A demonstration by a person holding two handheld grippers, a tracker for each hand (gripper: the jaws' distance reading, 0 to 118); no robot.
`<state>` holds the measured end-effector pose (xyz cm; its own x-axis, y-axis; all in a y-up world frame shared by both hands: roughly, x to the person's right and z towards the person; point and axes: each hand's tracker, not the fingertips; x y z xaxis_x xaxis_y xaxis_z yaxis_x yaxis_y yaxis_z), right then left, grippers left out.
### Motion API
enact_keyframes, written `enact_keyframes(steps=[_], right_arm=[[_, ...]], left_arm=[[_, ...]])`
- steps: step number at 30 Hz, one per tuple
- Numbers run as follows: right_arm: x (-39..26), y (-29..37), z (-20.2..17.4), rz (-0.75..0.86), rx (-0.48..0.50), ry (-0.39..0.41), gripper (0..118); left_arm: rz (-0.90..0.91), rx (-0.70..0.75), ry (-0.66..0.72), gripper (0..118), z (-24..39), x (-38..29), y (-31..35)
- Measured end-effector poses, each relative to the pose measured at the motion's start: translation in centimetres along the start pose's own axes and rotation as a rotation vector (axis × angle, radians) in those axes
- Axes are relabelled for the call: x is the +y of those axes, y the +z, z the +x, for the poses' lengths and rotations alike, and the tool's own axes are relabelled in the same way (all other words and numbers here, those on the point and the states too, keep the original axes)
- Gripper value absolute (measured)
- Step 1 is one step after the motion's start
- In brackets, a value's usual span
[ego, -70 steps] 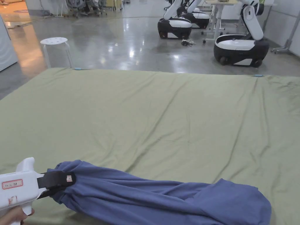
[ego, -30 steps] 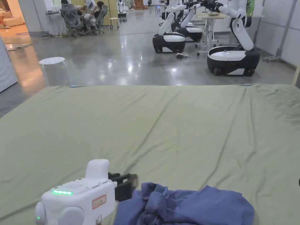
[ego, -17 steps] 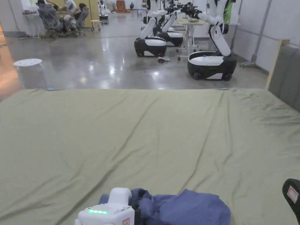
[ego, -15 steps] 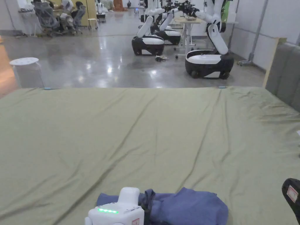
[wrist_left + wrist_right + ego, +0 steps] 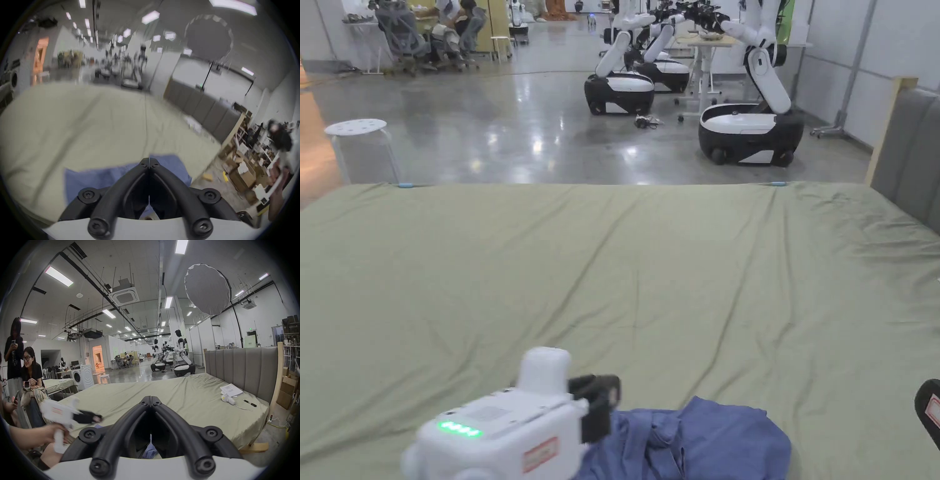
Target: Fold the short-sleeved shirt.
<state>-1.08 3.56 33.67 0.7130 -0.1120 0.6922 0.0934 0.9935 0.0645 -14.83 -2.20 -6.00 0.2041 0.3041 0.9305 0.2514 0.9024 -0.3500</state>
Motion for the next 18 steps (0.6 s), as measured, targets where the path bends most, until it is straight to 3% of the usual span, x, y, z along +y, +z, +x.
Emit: enact_keyframes(steps=[4, 8, 10, 11, 12, 13, 14, 18], right_arm=[[-0.3, -0.8, -0.9, 0.005, 0.021, 0.008, 0], [-0.5, -2.1, -1.8, -0.034, 0.078, -0.016, 0], [-0.3, -1.9, -2.3, -0.021, 0.101, 0.002, 0], [-0.1, -1.7, -2.5, -0.01, 0.105, 0.017, 0], [0.0, -1.6, -2.7, -0.004, 0.108, 0.03, 0], [0.1, -1.6, -2.8, -0.003, 0.111, 0.038, 0], [0.2, -1.6, -2.8, -0.004, 0.113, 0.044, 0], [0.3, -1.8, -2.7, -0.015, 0.107, 0.041, 0]], left_arm=[[0.149, 0.301, 0.006, 0, -2.8, 0.4, 6.9], [-0.136, 0.212, 0.207, 0, -7.6, -0.1, 4.4], [-0.259, 0.06, 0.366, 0, -11.0, -1.2, 2.1], [-0.329, 0.007, 0.451, 9, -12.7, -2.2, 0.9], [-0.37, -0.069, 0.517, 34, -14.4, -3.5, -0.3], [-0.399, -0.109, 0.544, 83, -15.5, -4.4, -1.2], [-0.409, -0.077, 0.549, 115, -16.7, -5.4, -2.4], [-0.434, 0.014, 0.566, 114, -20.7, -7.7, -4.5]])
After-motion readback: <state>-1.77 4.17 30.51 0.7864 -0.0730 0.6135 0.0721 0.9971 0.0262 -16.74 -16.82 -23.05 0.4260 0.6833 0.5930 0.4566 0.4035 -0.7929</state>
